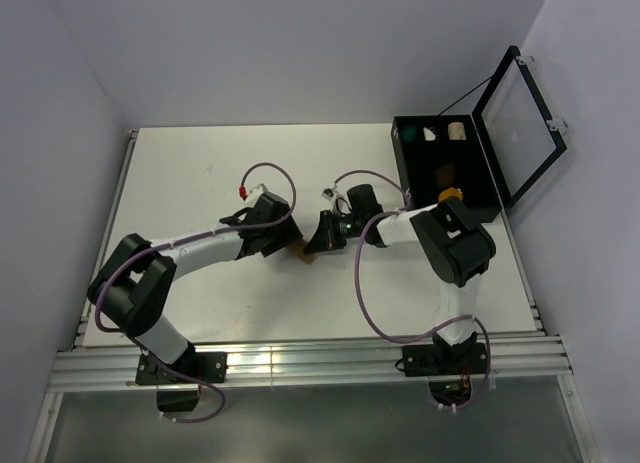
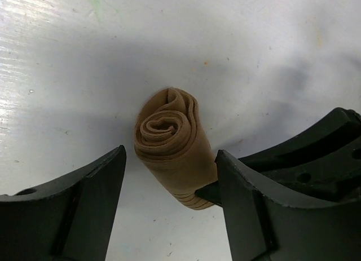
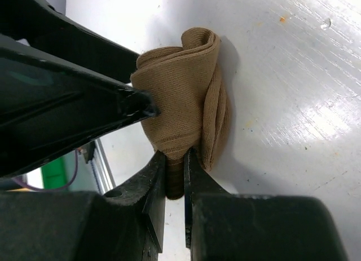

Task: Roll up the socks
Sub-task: Roll the sock at the center of the board.

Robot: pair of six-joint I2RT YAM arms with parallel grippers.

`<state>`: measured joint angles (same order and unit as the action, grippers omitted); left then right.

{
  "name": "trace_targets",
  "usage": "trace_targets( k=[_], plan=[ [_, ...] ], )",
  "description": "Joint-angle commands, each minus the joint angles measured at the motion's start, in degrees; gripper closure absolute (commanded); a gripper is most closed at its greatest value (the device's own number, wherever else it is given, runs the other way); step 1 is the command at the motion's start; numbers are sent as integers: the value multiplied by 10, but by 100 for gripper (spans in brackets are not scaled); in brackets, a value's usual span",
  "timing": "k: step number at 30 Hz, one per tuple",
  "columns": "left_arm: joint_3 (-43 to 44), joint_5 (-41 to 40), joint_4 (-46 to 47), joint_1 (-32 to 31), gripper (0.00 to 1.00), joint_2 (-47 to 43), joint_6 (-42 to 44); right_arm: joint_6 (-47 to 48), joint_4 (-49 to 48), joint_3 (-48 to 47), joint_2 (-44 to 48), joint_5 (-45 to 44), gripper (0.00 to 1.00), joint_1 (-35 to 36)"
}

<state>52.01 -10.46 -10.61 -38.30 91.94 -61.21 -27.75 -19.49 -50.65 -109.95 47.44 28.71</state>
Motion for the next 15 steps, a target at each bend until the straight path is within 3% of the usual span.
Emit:
trace_targets(
  k=[1,9,12,15],
  plan=[
    [-4,-6,17,-3,31,16,-11,-15,47,-7,-31,15,100,-1],
    [15,-1,-13,-2,40,64,-8,-24,47,-10,-46,8,100,-2],
    [16,6,-15,-2,47,74,-5,-13,34,6,-14,-9,100,-2],
    [27,12,-27,1,51,85,4,3,26,28,39,-43,89,-1]
  ],
)
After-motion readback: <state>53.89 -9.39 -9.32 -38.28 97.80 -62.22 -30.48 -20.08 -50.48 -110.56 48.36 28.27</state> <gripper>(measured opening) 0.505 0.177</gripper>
